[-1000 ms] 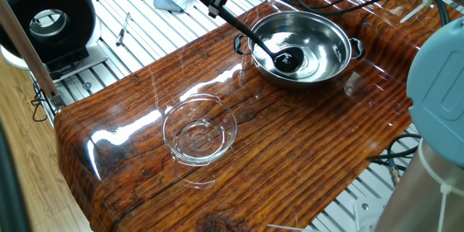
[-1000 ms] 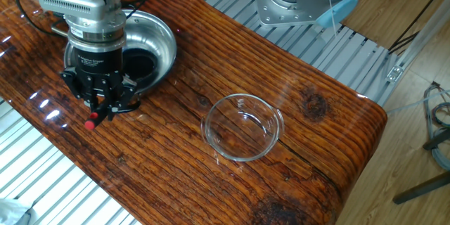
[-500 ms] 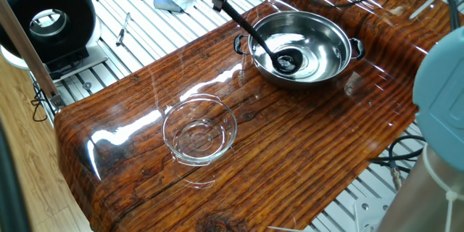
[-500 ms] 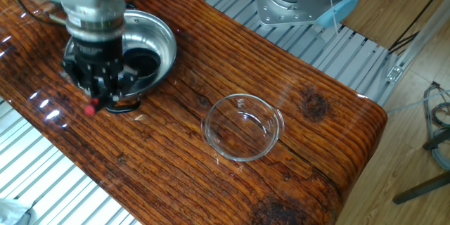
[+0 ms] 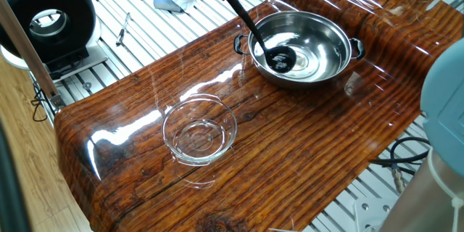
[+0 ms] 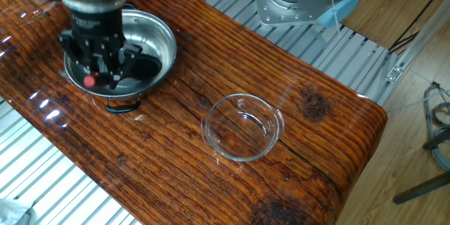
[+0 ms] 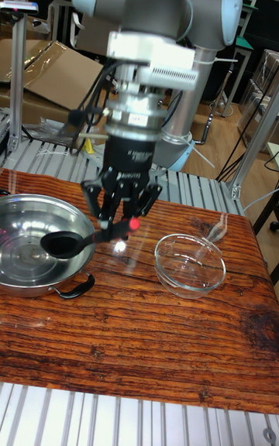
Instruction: Scoop water with a large spoon from one bowl to another
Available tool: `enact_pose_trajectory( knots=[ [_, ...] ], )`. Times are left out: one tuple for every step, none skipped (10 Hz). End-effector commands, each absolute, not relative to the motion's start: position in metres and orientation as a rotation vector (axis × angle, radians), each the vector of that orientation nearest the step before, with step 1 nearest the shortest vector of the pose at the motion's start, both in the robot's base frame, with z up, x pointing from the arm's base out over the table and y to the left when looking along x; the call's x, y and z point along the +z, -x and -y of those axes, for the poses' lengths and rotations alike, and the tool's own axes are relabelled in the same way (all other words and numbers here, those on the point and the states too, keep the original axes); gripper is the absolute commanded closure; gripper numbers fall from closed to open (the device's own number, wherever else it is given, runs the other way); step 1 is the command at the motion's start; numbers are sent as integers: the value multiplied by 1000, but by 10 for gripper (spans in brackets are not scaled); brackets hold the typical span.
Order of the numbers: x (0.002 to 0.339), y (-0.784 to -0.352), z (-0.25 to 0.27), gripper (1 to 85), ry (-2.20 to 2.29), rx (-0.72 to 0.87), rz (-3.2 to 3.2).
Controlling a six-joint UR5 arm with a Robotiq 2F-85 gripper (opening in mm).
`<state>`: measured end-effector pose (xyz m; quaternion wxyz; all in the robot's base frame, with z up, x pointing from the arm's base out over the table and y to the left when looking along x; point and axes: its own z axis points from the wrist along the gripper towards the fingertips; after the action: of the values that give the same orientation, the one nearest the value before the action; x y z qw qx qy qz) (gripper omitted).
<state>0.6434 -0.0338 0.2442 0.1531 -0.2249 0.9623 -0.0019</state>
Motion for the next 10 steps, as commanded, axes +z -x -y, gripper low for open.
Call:
enact_pose_trajectory(
  knots=[
    [262,-632,31,847,638,15,-2773],
    [264,-630,33,847,638,16,-2776],
    [267,-627,35,847,643,16,-2778],
    [269,-627,36,847,643,19,-2779],
    [271,-626,35,847,642,22,-2782],
    [274,-624,34,847,634,22,-2787],
    [276,-622,33,847,630,23,-2794],
    [277,-620,31,847,628,34,-2799],
    [278,-618,28,847,629,48,-2802],
    [279,-618,27,847,627,51,-2804]
  ],
)
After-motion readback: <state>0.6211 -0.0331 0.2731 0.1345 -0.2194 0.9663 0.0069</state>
